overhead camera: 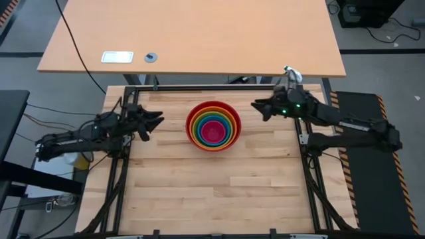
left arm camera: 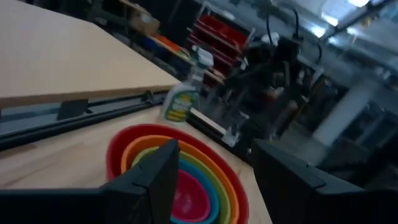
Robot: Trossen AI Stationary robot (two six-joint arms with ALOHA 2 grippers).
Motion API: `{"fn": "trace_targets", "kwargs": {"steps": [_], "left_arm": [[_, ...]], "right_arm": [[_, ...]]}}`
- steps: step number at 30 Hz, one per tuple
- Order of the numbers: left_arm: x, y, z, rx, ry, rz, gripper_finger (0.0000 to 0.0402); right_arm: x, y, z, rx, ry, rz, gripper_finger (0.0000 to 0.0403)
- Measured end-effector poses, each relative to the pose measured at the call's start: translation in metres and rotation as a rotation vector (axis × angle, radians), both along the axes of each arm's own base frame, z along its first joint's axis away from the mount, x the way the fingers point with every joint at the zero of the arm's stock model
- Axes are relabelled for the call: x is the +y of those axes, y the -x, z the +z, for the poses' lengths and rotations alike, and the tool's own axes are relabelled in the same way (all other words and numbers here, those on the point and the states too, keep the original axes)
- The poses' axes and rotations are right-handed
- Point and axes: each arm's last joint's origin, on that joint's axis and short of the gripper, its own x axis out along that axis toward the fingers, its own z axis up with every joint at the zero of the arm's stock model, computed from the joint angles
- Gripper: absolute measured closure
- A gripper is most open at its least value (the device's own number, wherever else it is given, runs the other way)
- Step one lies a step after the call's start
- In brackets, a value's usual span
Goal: Nest bowls inside each other
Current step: Return to Home Position
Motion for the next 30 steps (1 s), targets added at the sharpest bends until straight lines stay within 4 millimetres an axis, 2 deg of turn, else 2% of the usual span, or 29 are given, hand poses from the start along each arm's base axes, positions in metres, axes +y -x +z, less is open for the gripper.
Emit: {"fn": "trace_targets", "kwargs": {"steps": [5,10,23,30], "left_arm": [[-0.001,0.013,-0.016,-0.078,0.058,0.037,0.0199],[-0.002,0.022,-0.028,-0.129,0.094,0.046,0.0199],[-0.002,0.03,-0.034,-0.103,0.124,0.082,0.0199],[-0.002,0.029,-0.041,-0.051,0.172,0.089,0.0199]], "right_arm": [[0.003,0.027,-0.014,-0.079,-0.019,-0.054,0.0212],[0.008,0.043,-0.034,-0.169,-0.057,-0.083,0.0212],[0.014,0.057,-0.097,-0.237,-0.223,-0.131,0.0216],[0.016,0.061,-0.117,-0.295,-0.264,-0.14,0.0227]]}}
